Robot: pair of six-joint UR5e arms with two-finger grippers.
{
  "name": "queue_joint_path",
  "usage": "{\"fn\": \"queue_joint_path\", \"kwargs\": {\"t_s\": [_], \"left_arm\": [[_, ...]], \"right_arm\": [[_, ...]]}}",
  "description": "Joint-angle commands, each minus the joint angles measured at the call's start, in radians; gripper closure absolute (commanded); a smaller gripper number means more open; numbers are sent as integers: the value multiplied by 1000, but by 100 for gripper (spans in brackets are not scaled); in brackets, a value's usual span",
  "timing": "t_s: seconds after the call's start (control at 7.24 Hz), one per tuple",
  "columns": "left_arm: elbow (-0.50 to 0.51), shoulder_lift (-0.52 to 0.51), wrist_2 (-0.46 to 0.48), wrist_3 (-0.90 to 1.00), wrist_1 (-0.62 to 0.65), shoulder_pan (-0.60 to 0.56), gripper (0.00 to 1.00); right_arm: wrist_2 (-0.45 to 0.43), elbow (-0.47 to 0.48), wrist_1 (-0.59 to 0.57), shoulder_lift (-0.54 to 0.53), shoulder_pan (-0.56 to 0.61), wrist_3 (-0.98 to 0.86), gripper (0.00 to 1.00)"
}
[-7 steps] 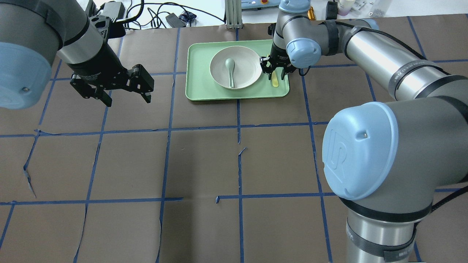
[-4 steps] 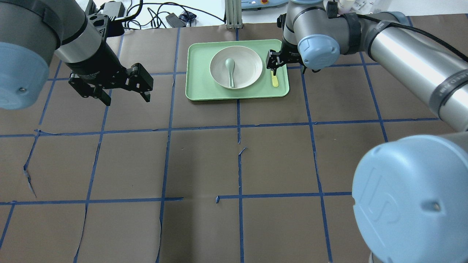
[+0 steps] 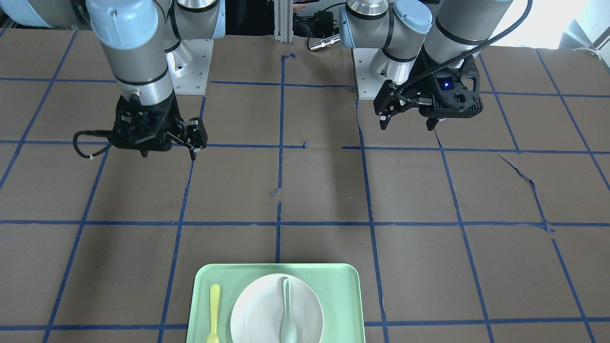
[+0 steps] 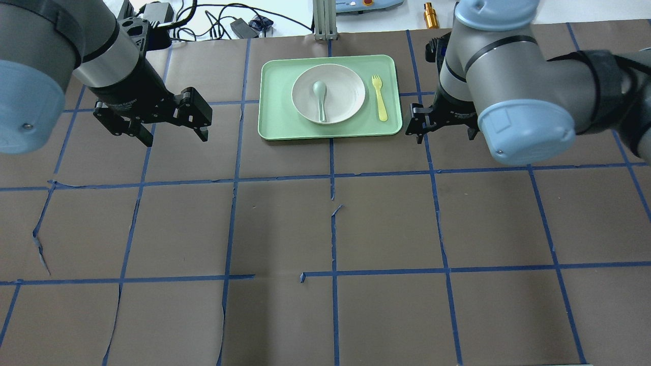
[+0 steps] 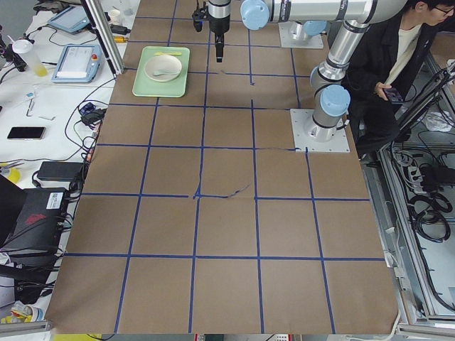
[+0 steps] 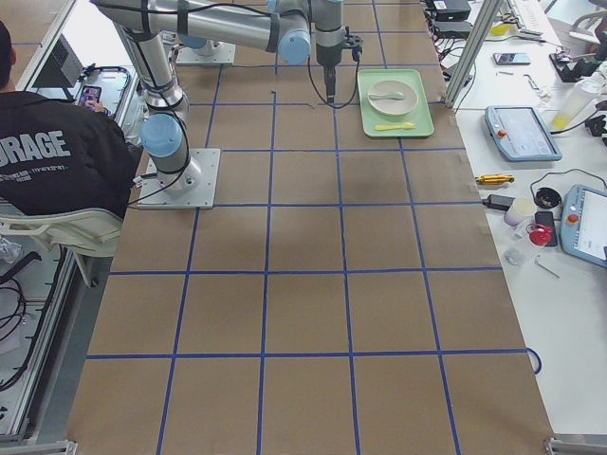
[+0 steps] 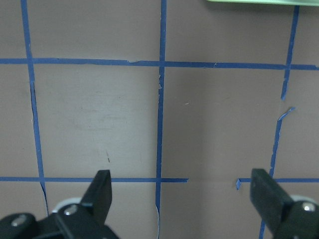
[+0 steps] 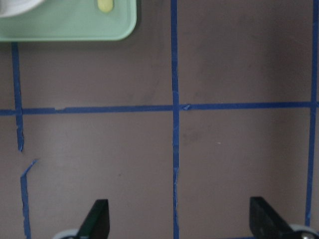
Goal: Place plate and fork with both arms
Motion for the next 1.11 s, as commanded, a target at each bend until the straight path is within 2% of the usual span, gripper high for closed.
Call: {"fn": "queue_joint_path", "kwargs": {"t_s": [0.0, 0.14, 0.41, 0.97], "left_arm": [[0, 0, 1, 0, 0, 0, 0], [0, 0, 0, 2, 0, 0, 0], [3, -1, 0, 0, 0, 0, 0], [2, 0, 0, 2, 0, 0, 0]], "right_arm": [[10, -95, 273, -90, 0, -1, 0], [41, -167, 282, -71, -3, 1, 0], [91, -165, 223, -11, -3, 10, 0], [76, -165, 218, -14, -1, 8, 0]]}}
